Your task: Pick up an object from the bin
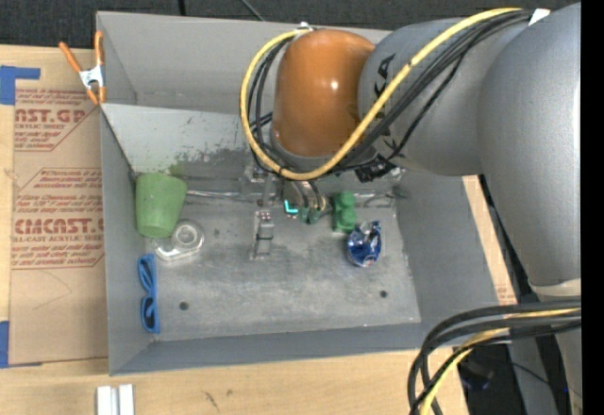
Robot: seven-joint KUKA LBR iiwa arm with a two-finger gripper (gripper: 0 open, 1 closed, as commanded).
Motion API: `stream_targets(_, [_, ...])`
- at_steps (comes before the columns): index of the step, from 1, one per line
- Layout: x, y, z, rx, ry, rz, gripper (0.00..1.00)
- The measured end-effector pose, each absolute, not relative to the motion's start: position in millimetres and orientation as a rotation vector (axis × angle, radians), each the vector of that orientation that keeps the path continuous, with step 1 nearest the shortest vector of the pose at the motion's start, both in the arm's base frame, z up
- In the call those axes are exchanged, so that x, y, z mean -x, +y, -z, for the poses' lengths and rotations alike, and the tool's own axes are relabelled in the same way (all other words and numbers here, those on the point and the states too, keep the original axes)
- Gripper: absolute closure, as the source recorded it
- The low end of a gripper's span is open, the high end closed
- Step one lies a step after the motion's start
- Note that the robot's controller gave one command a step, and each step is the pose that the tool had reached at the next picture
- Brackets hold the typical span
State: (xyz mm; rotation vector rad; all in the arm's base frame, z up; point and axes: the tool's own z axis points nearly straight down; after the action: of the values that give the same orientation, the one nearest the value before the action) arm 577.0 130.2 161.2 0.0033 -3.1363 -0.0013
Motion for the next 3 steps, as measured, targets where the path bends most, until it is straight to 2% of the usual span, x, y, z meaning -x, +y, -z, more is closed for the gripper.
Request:
stream_targets(1, [-554.4, 206.2, -72.1, -0.348, -3.119, -0.017, 0.0])
stream_targets(2, [-553.9, 208.5, -78.0, -0.688, -3.046, -0.019, 0.0])
stream_targets(3, [-543.5, 245.2, -100.5, -1.349, -2.843, 0.003, 0.0])
